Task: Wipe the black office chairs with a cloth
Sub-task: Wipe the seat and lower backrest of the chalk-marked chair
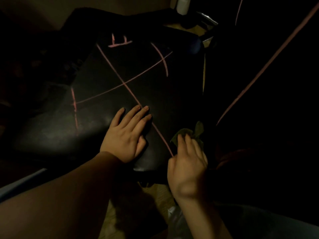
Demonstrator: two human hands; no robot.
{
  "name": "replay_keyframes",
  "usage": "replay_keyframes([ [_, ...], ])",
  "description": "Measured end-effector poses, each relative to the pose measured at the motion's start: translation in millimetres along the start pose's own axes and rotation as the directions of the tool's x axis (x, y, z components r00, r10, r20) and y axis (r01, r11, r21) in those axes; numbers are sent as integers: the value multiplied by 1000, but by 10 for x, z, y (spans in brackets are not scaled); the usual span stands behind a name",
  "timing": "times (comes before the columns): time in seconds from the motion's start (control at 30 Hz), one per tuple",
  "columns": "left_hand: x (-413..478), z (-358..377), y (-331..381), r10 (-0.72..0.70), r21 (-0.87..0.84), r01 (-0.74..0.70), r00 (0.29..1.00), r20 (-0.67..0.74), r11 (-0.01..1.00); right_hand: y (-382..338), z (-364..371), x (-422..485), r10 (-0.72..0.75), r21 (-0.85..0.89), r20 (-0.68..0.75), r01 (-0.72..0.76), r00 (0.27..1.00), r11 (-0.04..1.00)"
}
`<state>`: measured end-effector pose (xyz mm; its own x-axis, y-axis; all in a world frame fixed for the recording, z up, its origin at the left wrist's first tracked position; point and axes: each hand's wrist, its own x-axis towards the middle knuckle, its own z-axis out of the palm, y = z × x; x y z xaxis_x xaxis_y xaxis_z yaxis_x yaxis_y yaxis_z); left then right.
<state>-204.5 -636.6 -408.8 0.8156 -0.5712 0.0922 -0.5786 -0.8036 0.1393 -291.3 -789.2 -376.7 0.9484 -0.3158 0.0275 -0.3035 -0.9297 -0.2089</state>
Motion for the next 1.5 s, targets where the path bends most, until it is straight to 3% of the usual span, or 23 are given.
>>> replay_keyframes([
  [0.1,-22,-29,-82,33,5,-33,999,17,999,68,11,-295,-89,131,13,87,996,988],
  [0.23,-41,-47,-131,50,-5,-50,999,15,999,19,68,-454,-64,252,89,40,994,967],
  [0.4,-30,-38,-103,42,-25,-42,999,-2,999,-124,66,-54,90,162,92,-104,992,981],
  [0.5,-13,-3,-43,10,-26,-10,1000,0,1000,-149,47,414,191,75,176,-207,966,975],
  [0.6,29,30,56,-41,-36,40,999,-12,999,-162,84,918,292,54,144,-302,946,952],
  [0.97,228,140,352,-175,-86,166,978,-111,982,13,127,2189,112,-40,112,-109,987,993],
  [1.23,180,128,287,-145,-44,141,985,-93,989,41,132,2005,134,-134,82,-123,988,983],
  [1.5,146,95,237,-120,-35,117,989,-88,993,47,35,1437,130,-348,106,-86,986,934],
])
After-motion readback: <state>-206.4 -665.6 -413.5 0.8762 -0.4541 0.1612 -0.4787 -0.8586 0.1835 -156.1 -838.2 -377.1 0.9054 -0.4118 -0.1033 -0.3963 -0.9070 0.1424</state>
